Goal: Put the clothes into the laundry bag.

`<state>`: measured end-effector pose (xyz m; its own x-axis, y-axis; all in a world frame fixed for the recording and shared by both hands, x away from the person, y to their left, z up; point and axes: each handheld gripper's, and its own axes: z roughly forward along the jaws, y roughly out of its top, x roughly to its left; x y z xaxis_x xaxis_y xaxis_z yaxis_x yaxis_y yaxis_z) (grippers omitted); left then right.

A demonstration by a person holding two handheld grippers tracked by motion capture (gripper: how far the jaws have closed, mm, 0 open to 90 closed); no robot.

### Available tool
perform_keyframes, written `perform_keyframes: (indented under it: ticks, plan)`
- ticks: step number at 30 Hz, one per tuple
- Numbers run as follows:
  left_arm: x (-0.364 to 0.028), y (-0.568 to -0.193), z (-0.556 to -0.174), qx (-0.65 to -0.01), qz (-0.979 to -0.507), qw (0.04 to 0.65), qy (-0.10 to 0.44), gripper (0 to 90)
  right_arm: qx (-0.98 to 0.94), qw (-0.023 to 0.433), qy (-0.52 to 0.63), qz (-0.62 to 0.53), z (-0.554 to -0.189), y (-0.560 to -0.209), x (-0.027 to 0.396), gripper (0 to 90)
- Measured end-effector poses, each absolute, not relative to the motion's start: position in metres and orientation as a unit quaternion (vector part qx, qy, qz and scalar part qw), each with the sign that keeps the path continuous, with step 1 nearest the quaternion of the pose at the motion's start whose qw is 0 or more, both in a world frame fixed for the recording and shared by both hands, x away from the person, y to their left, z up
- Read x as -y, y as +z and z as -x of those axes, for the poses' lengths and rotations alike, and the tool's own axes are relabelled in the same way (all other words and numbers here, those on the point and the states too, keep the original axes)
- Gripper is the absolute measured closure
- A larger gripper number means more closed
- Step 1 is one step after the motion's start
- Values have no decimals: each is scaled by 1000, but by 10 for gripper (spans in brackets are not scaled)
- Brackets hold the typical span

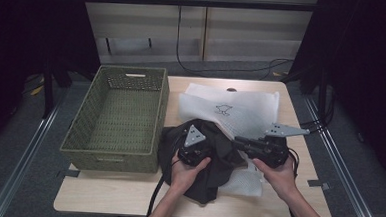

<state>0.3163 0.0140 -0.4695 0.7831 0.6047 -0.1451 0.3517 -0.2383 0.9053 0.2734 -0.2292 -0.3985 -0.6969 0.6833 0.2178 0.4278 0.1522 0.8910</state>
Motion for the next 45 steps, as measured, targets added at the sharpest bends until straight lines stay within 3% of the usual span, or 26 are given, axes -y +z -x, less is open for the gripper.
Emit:
perform_keyframes:
  ticks: [6,10,23,27,30,33,37,41,43,45]
  plan:
    - [-13,-470,-319,-312,-776,536,116,803,-761,123,515,-374,-287,-400,221,797]
    - [-14,-469,-323,-326,-766,541,115,803,-767,112,514,-368,-288,-400,215,894]
    - [-9,-425,-335,-360,-718,574,160,808,-747,72,580,-317,-266,-359,204,900]
    - [1,-415,-338,-329,-740,554,191,807,-728,57,604,-318,-265,-353,202,900]
    - [4,-431,-344,-309,-771,529,174,802,-733,70,593,-327,-269,-358,203,900]
    - [4,-455,-345,-300,-783,524,153,797,-739,54,567,-359,-280,-389,213,900]
    - [14,-476,-342,-282,-802,506,144,797,-747,49,547,-374,-281,-405,216,900]
    - [26,-498,-339,-294,-810,489,134,794,-753,49,532,-384,-281,-413,220,900]
    - [24,-499,-338,-292,-810,490,136,776,-752,55,528,-392,-282,-415,227,900]
    - [19,-496,-336,-283,-811,496,130,697,-752,60,523,-396,-281,-418,233,900]
